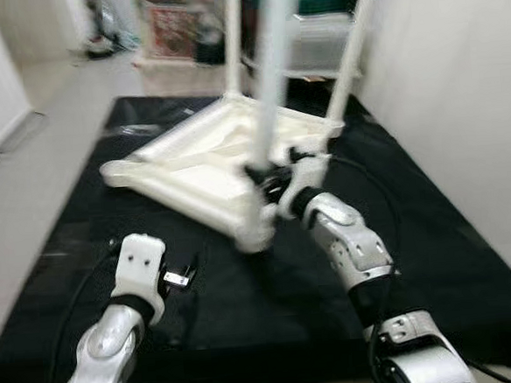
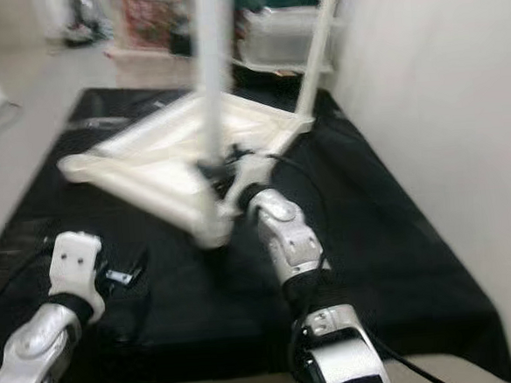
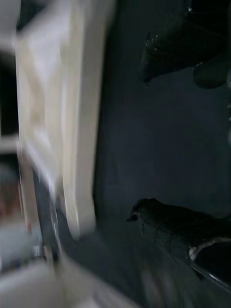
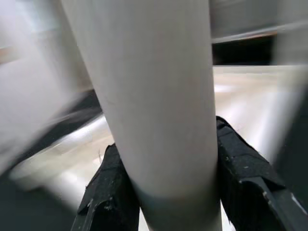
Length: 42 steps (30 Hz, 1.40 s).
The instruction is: Building children table
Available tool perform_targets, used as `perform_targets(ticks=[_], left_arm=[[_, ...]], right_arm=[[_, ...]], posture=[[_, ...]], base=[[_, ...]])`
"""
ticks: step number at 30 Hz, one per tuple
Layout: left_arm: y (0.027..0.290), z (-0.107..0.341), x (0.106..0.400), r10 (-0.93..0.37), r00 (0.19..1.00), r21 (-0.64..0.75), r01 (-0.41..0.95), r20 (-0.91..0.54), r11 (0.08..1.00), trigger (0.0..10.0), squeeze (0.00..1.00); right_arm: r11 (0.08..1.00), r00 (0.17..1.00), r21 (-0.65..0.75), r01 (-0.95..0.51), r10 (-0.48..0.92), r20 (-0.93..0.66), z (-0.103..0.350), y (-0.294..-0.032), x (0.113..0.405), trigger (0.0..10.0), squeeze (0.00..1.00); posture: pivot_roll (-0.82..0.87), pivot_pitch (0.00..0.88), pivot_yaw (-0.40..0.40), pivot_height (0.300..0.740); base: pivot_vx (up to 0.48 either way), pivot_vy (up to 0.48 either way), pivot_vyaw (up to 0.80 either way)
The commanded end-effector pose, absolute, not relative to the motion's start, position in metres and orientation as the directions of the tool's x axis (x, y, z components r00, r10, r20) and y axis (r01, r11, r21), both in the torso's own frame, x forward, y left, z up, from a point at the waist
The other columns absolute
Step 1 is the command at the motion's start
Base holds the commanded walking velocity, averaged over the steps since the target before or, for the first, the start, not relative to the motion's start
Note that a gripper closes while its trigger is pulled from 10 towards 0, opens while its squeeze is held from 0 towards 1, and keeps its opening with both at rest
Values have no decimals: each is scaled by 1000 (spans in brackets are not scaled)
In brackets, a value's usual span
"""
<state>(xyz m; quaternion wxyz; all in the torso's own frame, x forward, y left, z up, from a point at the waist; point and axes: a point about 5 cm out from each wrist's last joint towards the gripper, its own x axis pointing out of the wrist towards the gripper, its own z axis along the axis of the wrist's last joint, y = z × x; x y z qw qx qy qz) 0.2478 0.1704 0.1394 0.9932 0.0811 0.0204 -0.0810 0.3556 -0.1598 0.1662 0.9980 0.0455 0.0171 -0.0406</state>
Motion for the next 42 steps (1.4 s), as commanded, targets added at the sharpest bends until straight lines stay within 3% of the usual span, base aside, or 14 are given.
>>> perform_targets(ticks=[1, 4, 5, 8, 9, 12, 13, 26, 29, 30, 34, 35, 40, 42], left_arm=[[169, 138, 247, -167, 983, 156, 176, -71, 972, 10000, 0], [169, 137, 247, -168, 983, 156, 177, -72, 972, 10000, 0], [169, 137, 248, -169, 983, 157, 179, -72, 971, 10000, 0], [169, 137, 248, -171, 983, 157, 180, -73, 971, 10000, 0], [169, 137, 248, -172, 982, 157, 182, -73, 971, 10000, 0], [168, 136, 249, -173, 982, 156, 182, -73, 971, 10000, 0], [168, 136, 249, -172, 982, 155, 182, -72, 971, 10000, 0], [167, 135, 250, -167, 984, 151, 175, -67, 973, 10000, 0], [168, 135, 250, -165, 984, 152, 174, -65, 973, 10000, 0], [168, 135, 250, -165, 984, 152, 173, -65, 973, 10000, 0], [168, 136, 250, -166, 984, 153, 174, -65, 973, 10000, 0], [169, 136, 249, -167, 984, 154, 176, -66, 972, 10000, 0], [169, 136, 249, -167, 984, 155, 176, -67, 972, 10000, 0], [170, 136, 249, -166, 984, 157, 175, -67, 972, 10000, 0]], right_arm=[[953, 934, -32, 301, -302, -192, 127, -200, 329, 0, 0], [959, 939, -59, 276, -283, -196, 126, -198, 324, 0, 0], [971, 949, -68, 228, -238, -210, 124, -192, 322, 10000, 0], [986, 960, -60, 157, -167, -223, 124, -182, 321, 10000, 0], [996, 978, -20, 90, -92, -187, 131, -173, 323, 10000, 1000], [996, 995, 66, -58, 63, -78, 152, -153, 337, 10000, 1000], [985, 989, 93, -145, 146, -3, 168, -145, 347, 10000, 0], [782, 765, -12, -623, 612, 199, 228, -149, 374, 10000, 0], [635, 619, -24, -772, 760, 197, 225, -139, 365, 8627, 0], [574, 560, -33, -818, 809, 179, 222, -134, 360, 4745, 0], [463, 452, -48, -885, 879, 150, 213, -124, 349, 3529, 0], [527, 517, -22, -849, 839, 171, 210, -121, 355, 0, 0], [781, 777, 47, -623, 611, 153, 204, -129, 377, 0, 0], [989, 997, 125, -73, 75, -11, 185, -165, 392, 0, 0]], posture=[[104, 0, -100, 740], [92, 0, -94, 740], [91, 0, -94, 740], [91, 0, -94, 740], [90, 0, -92, 740], [99, 0, -100, 740], [99, 0, -100, 740], [128, 0, -124, 740], [132, 0, -124, 740], [132, 0, -124, 740], [135, 0, -123, 740], [135, 0, -122, 740], [133, 0, -119, 740], [131, 0, -117, 740]], base=[[0, 0, 0], [0, 0, 0], [0, 0, 0], [0, 0, 0], [0, 0, 0], [0, 0, 0], [0, 0, 0], [0, 0, 0], [0, 0, 0], [0, 0, 0], [0, 0, 0], [0, 0, 0], [0, 0, 0], [0, 0, 0]])
